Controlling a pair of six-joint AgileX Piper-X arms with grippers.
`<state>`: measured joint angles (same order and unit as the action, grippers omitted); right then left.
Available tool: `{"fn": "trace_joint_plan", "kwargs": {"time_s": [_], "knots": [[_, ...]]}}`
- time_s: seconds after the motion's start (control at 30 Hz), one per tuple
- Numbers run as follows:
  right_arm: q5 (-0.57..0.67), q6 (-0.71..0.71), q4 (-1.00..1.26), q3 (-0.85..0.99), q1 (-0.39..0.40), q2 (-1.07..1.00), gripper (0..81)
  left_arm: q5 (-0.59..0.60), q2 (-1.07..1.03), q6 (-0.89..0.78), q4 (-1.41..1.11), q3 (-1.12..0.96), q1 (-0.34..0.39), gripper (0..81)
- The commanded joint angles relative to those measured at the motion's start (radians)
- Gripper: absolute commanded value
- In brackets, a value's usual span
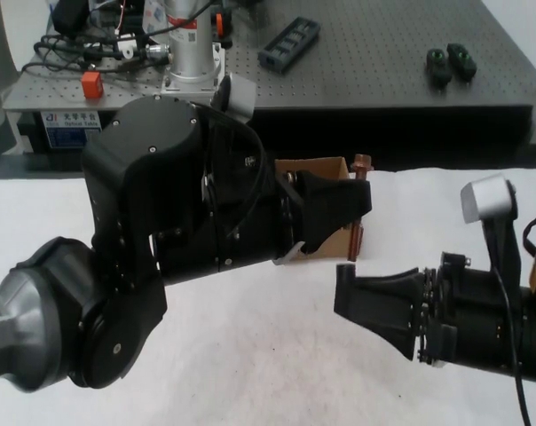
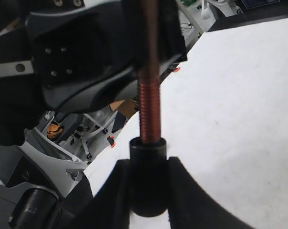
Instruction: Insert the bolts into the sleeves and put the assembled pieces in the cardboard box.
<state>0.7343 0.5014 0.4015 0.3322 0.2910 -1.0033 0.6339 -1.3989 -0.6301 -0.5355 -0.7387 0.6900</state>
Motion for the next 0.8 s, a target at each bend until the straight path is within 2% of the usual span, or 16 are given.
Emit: {"fn": "trace_joint_plan", "kwargs": {"time_s": [0.0, 0.23, 0.53, 0.6, 0.73, 0.77], "knots": [[-0.007, 0.002, 0.033, 0.008, 0.001, -0.001, 2.2, -0.002, 0.009, -0.003, -0.025, -0.004, -0.003, 0.3], [-0.095, 0.015, 0.033, 0.008, 0.001, -0.001, 2.2, 0.006, 0.009, 0.002, -0.012, -0.004, -0.003, 0.3], [-0.120, 0.021, 0.128, 0.008, 0.001, -0.001, 2.2, 0.006, 0.009, 0.002, 0.010, -0.004, -0.003, 1.6], [-0.149, 0.014, 0.131, 0.008, 0.001, -0.001, 2.2, 0.004, 0.009, 0.011, 0.046, -0.004, -0.003, 9.0], [-0.282, -0.023, 0.114, 0.013, -0.020, -0.001, 2.2, -0.027, 0.009, 0.060, 0.103, -0.004, -0.008, 41.7], [-0.318, -0.025, 0.087, 0.020, -0.033, -0.001, 2.2, -0.042, 0.009, 0.060, 0.111, -0.004, -0.010, 46.7]]}}
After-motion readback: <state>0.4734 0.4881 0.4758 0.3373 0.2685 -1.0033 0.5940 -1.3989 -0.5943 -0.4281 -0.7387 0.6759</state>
